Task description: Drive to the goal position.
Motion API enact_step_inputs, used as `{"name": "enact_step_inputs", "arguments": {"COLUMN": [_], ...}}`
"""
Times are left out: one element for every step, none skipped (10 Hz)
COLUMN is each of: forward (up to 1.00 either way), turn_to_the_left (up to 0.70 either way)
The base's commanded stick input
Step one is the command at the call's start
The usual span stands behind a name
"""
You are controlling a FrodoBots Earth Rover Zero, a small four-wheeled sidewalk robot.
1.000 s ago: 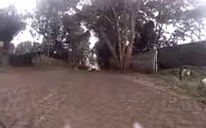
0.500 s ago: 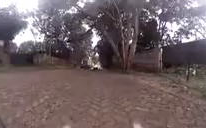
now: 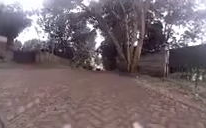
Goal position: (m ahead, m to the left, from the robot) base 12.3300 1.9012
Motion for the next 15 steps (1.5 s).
{"name": "enact_step_inputs", "arguments": {"forward": [0.7, 0.7, 0.7, 0.7, 0.7, 0.7, 0.7, 0.7, 0.7, 0.7, 0.7, 0.7, 0.7, 0.7, 0.7], "turn_to_the_left": [0.0, 0.0, 0.0, 0.0, 0.0, 0.0, 0.0, 0.0, 0.0, 0.0, 0.0, 0.0, 0.0, 0.0, 0.0]}}
